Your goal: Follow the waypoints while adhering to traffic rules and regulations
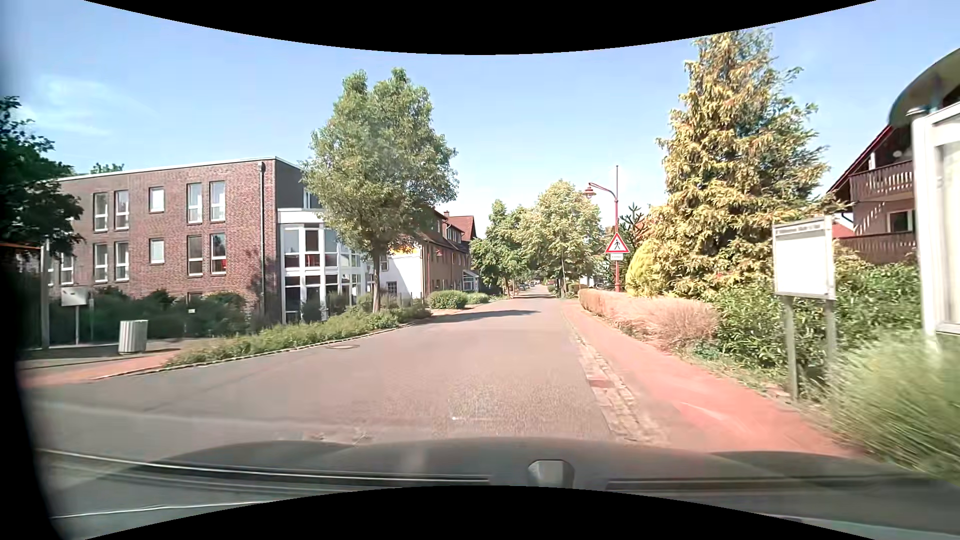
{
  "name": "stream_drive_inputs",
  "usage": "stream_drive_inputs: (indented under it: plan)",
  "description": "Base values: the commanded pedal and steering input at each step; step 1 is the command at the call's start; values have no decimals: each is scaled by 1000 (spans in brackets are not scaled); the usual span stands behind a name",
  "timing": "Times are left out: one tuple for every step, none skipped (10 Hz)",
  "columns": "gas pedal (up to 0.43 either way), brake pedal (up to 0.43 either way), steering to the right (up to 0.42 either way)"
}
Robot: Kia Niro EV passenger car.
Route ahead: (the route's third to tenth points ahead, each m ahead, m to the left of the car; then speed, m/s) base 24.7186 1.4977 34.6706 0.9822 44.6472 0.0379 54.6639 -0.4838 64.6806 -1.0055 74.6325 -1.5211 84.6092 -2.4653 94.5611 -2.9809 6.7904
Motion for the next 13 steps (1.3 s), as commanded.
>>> stream_drive_inputs:
  plan:
    - [79, 6, 20]
    - [87, 6, 20]
    - [98, 6, 19]
    - [98, 6, 19]
    - [98, 6, 19]
    - [87, 6, 21]
    - [87, 6, 27]
    - [79, 6, 28]
    - [67, 6, 28]
    - [67, 6, 30]
    - [67, 6, 31]
    - [67, 6, 28]
    - [67, 6, 25]
